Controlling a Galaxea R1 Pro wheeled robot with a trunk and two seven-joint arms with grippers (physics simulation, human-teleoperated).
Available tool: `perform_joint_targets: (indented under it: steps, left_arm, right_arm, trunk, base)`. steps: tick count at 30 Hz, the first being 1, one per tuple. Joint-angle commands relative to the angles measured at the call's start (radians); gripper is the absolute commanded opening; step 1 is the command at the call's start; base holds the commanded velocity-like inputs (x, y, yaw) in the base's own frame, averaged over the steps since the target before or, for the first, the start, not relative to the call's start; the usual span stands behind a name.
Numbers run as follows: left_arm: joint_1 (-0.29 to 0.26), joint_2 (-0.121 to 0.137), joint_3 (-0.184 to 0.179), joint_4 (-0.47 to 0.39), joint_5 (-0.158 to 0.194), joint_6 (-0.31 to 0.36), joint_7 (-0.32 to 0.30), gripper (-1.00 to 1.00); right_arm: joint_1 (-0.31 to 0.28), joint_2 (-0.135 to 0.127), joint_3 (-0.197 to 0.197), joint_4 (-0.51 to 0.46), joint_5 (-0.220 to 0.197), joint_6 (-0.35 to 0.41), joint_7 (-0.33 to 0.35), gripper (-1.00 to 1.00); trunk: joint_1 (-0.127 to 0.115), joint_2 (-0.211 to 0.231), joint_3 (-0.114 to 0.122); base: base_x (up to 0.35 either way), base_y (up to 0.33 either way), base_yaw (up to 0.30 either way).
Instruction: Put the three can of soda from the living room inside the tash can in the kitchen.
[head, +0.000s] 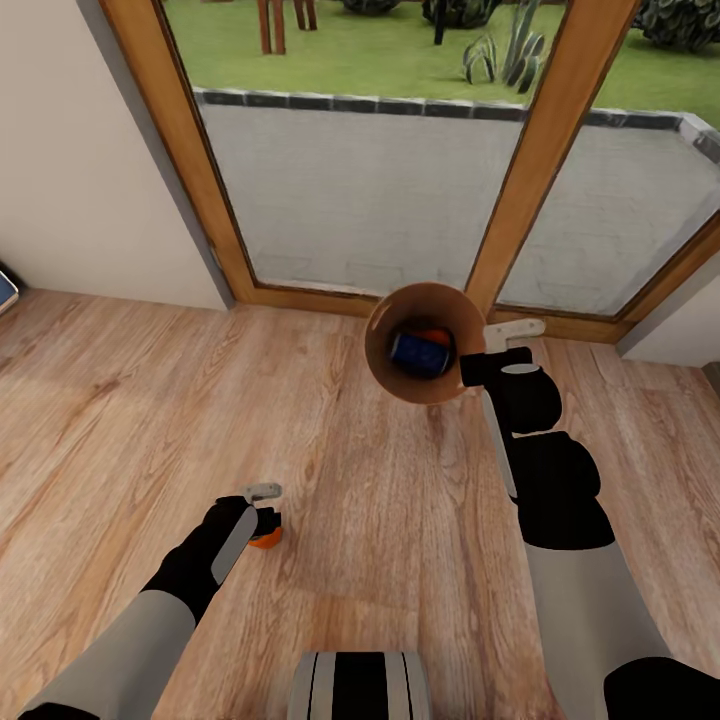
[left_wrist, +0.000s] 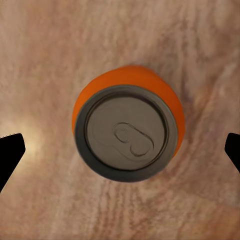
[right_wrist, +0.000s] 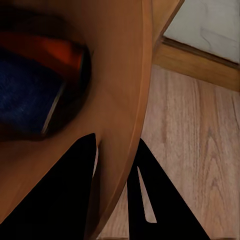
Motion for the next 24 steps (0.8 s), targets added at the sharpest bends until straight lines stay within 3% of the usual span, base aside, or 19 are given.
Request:
perform_joint_targets:
  steps: [1,24]
  left_arm:
    - [0.000,0.000,0.000,0.000,0.000,0.000,0.000,1.00]
    - [0.000,0.000,-0.001,0.000,0.001,-0.004,-0.005,1.00]
  right_arm:
    - [0.000,0.000,0.000,-0.003,0.004,0.000,0.002,-1.00]
    - [0.002,0.000,0.001,-0.003,0.004,0.000,0.002,-1.00]
  trunk:
    - [0.000,0.000,-0.004]
    - [0.000,0.000,-0.004]
  base:
    - [0.000,0.000,0.000]
    - [0.000,0.000,0.000]
